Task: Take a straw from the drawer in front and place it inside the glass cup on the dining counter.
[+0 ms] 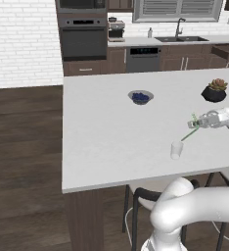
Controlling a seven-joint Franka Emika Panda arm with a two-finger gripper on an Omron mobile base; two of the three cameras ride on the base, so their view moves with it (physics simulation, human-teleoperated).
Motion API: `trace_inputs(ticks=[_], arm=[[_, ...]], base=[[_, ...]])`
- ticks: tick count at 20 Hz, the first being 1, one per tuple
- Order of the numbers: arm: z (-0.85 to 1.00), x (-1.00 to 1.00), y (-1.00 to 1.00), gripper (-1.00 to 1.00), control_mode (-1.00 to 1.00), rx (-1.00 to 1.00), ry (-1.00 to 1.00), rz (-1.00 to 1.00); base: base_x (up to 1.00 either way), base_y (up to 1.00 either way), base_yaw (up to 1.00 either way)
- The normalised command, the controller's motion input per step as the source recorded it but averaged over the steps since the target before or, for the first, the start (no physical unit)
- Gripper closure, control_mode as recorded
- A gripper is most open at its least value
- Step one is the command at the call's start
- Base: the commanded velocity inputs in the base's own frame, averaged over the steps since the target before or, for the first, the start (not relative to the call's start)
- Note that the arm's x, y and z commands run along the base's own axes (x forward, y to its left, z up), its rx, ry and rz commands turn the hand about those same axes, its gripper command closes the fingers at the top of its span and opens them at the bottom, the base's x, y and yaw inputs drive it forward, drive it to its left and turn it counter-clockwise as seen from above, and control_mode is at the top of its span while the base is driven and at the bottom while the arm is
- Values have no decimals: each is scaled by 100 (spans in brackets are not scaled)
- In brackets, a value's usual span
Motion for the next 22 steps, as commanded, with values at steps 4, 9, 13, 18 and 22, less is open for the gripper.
trace_inputs(ticks=[4,9,13,18,22], arm=[[0,0,1,100,-100,0,11,-2],[0,0,0,100,-100,0,14,-6],[-8,0,0,100,-100,-2,4,-6],[-23,0,0,100,-100,-11,1,-6],[-27,0,0,100,-100,-12,0,-5]], base=[[0,0,0],[0,0,0],[0,0,0],[0,0,0],[0,0,0]])
